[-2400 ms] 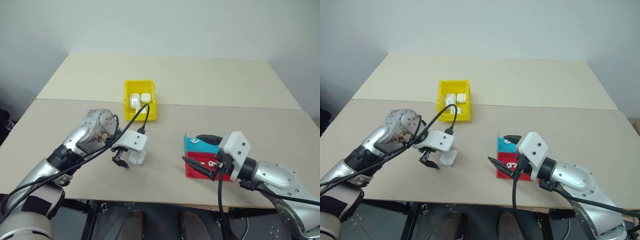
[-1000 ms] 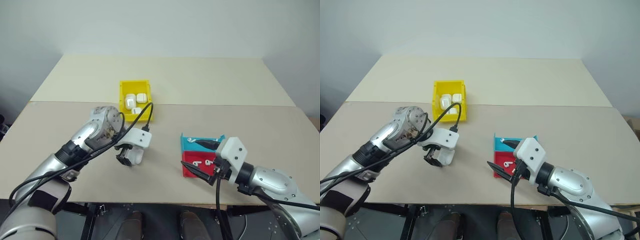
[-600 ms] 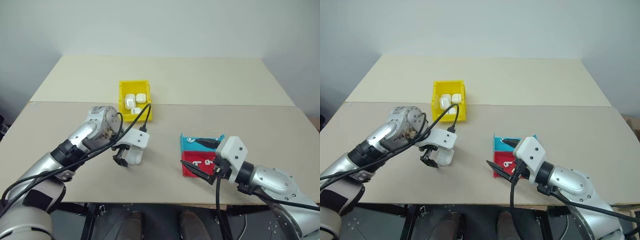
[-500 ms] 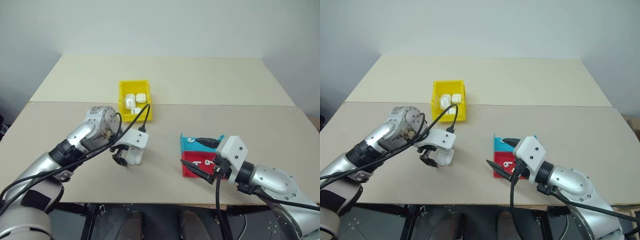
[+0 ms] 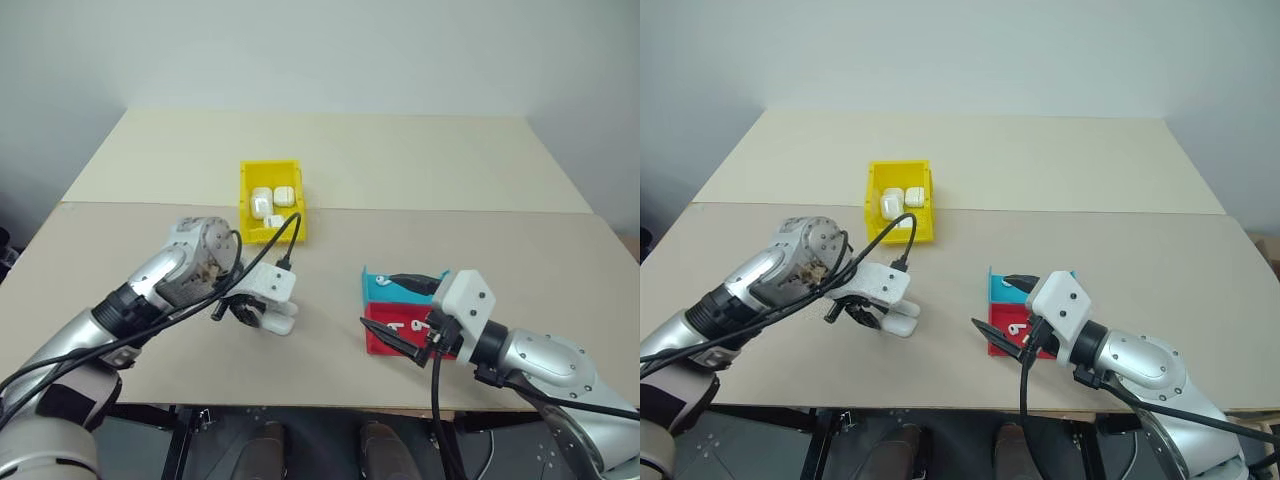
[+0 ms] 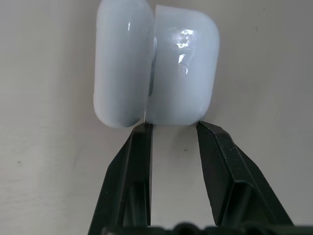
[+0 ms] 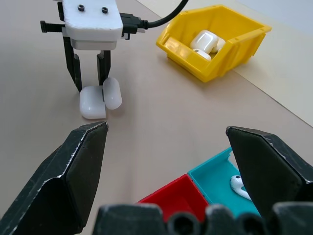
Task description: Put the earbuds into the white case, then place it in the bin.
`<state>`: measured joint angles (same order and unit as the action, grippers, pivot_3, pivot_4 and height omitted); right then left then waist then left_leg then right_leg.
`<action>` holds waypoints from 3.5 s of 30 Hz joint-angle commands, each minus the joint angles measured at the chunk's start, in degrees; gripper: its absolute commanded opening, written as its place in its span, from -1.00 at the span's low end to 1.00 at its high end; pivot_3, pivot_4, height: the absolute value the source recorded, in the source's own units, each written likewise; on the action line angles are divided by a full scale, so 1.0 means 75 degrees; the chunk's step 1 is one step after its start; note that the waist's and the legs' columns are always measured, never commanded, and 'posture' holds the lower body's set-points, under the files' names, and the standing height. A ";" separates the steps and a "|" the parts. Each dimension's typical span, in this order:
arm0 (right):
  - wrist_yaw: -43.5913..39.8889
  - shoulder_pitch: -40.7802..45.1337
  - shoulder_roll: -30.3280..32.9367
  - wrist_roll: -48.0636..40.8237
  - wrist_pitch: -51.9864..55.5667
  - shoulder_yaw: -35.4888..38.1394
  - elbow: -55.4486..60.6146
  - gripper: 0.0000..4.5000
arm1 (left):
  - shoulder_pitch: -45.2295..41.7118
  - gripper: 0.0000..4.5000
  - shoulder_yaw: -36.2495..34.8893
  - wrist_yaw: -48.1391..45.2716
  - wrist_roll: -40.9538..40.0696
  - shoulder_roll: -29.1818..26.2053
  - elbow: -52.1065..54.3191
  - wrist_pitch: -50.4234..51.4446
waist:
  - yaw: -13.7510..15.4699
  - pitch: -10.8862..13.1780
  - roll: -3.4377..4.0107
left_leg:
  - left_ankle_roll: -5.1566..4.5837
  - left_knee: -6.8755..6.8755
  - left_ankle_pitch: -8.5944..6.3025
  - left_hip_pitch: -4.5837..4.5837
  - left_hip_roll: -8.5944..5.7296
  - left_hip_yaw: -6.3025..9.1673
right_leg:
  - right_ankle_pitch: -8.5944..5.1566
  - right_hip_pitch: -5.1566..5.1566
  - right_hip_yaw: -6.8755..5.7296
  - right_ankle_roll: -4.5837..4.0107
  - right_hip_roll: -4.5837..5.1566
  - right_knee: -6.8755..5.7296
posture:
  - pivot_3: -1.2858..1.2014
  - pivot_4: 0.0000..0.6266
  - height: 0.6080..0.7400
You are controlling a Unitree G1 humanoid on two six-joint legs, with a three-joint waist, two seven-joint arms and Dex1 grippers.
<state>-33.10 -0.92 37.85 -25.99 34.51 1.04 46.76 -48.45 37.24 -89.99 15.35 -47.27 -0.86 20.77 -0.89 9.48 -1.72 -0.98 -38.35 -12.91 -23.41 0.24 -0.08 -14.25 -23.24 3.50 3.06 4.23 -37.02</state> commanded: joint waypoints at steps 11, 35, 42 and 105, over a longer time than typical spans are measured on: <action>-0.0120 -0.0191 0.0058 -0.0098 -0.0116 0.0086 0.0348 1.00 | 0.0294 0.99 -0.1660 0.0137 -0.0695 -0.0666 0.0321 -0.0390 | 0.0014 0.0000 0.0000 | 0.0000 -0.0001 0.0000 -0.0004 -0.0004 -0.0002 | -0.0001 0.0000 -0.0002 0.0002 0.0005 0.0003 | 0.03 -0.52 1.00; -0.0157 -0.0343 0.0066 -0.0115 -0.0008 0.0239 0.0409 1.00 | 0.0736 -0.99 -0.0778 0.0072 -0.1290 -0.0644 0.0179 -0.1740 | 0.0020 0.0000 0.0000 | 0.0000 -0.0002 0.0000 -0.0004 -0.0001 -0.0014 | 0.0000 0.0002 -0.0002 0.0001 0.0001 0.0004 | 0.03 -0.52 1.00; -0.0096 -0.0443 0.0085 -0.0127 0.0032 0.0311 0.0518 1.00 | 0.0654 -0.99 -0.0716 0.0188 -0.0770 -0.0093 -0.0023 -0.1433 | 0.0018 0.0000 0.0000 | 0.0000 -0.0003 0.0000 0.0000 -0.0002 -0.0012 | -0.0001 0.0004 -0.0002 0.0001 0.0001 0.0003 | 0.03 -0.52 1.00; -0.0148 -0.0343 -0.0033 0.0013 -0.0111 -0.0047 0.0472 1.00 | -0.1252 0.97 0.0663 0.0104 -0.0479 0.0641 0.0663 0.3630 | 0.0022 0.0000 0.0000 | -0.0005 -0.0011 -0.0003 -0.0009 -0.0006 0.0005 | -0.0006 0.0001 -0.0005 0.0006 0.0003 0.0000 | 0.03 -0.52 1.00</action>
<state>-34.44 -3.67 37.90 -25.94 35.13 0.48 49.29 -56.06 42.01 -89.64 11.14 -42.89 3.92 47.49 -0.73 9.48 -1.72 -1.02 -38.44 -12.93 -23.48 0.19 -0.04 -14.29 -23.23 3.46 3.11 4.25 -37.02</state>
